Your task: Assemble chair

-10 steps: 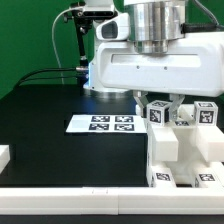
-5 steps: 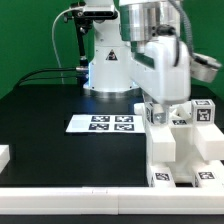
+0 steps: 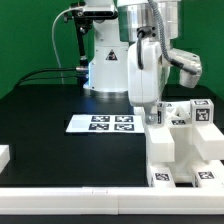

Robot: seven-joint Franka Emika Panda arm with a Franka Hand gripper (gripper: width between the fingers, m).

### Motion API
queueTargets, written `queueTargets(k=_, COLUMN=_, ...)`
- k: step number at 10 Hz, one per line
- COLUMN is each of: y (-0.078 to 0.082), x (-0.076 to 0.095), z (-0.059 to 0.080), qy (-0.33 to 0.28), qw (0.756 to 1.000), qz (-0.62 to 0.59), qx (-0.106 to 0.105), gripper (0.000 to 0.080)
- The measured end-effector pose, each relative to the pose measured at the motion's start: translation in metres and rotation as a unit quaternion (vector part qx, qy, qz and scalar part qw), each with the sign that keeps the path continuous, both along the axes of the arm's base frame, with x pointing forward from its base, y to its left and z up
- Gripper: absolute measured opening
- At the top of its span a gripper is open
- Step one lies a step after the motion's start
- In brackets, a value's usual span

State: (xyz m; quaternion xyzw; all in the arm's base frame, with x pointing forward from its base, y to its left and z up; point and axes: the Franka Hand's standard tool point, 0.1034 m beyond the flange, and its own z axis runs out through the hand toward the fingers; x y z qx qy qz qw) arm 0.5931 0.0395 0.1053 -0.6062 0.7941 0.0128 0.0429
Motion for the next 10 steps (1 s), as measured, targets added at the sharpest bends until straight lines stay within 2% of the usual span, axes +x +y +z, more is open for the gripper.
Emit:
queueTargets(k=2, y=0.000, x=-0.001, z=-0.001, qy=0.001, qw=1.000, qz=0.000, qx=0.000, gripper=0.0271)
queueTargets(k=3, y=0.000, x=-0.001, z=-0.002, qy=0.002, qw=1.000, qz=0.006, qx=-0.001, gripper=0.0438)
queueTargets(k=4, y=0.003, x=-0.002, z=-0.002, qy=0.005, qw=1.000, qz=0.014, qx=0.001, gripper=0.0438)
queueTargets(k=5, y=0.006, x=-0.001, z=0.004, qy=0.002, qw=1.000, qz=0.022, qx=0.004, gripper=0.0609)
queueTargets(k=8, y=0.007, x=0.011, z=0.042, qy=-0.032, qw=0.999, qz=0.028, qx=0.022, gripper=0.0646)
queueTargets(k=9, y=0.005, x=0.014, z=0.048, qy=-0.038, qw=0.999, qz=0.028, qx=0.026, gripper=0.0646)
queueTargets(k=10, y=0.006, x=0.013, z=0.045, qy=-0.036, qw=0.999, qz=0.029, qx=0.025, gripper=0.0649)
